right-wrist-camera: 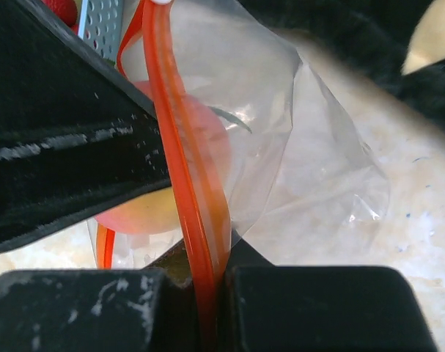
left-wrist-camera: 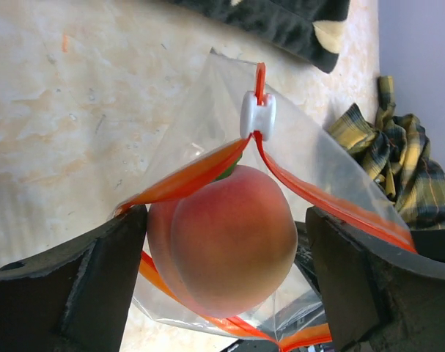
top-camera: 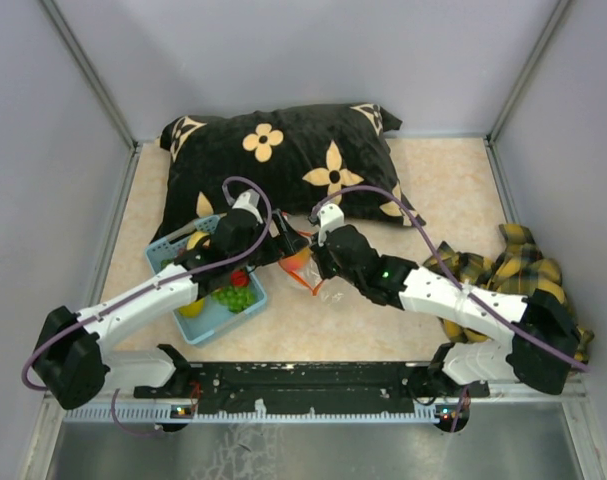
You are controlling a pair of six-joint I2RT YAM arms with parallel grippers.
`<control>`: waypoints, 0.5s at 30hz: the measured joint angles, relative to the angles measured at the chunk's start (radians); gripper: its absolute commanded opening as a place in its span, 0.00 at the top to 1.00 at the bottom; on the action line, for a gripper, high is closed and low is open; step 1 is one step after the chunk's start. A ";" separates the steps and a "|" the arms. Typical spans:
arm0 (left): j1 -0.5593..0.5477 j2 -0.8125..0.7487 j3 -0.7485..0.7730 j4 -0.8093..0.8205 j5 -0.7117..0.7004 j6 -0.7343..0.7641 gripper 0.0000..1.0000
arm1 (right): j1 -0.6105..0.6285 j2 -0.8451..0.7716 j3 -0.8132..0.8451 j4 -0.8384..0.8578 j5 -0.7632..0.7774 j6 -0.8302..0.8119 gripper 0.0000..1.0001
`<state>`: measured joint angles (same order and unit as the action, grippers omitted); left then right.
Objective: Place the food in the zip-top bag and seal the zipper
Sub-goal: Place the fake fruit in the zipper food storage bag.
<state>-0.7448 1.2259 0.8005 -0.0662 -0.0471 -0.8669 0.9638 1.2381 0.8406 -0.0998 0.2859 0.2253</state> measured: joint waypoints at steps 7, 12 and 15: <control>0.000 -0.017 0.032 -0.088 -0.070 0.023 0.07 | -0.013 0.056 0.033 -0.018 -0.097 0.077 1.00; 0.000 -0.055 0.073 -0.159 -0.092 0.050 0.06 | -0.016 0.061 0.058 -0.032 -0.119 0.106 1.00; 0.000 -0.116 0.094 -0.183 -0.093 0.064 0.06 | -0.030 0.061 0.065 -0.034 -0.127 0.120 1.00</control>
<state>-0.7448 1.1099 0.8944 -0.2493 -0.1398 -0.8024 0.9340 1.2991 0.9058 -0.1333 0.1585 0.3454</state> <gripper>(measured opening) 0.936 0.006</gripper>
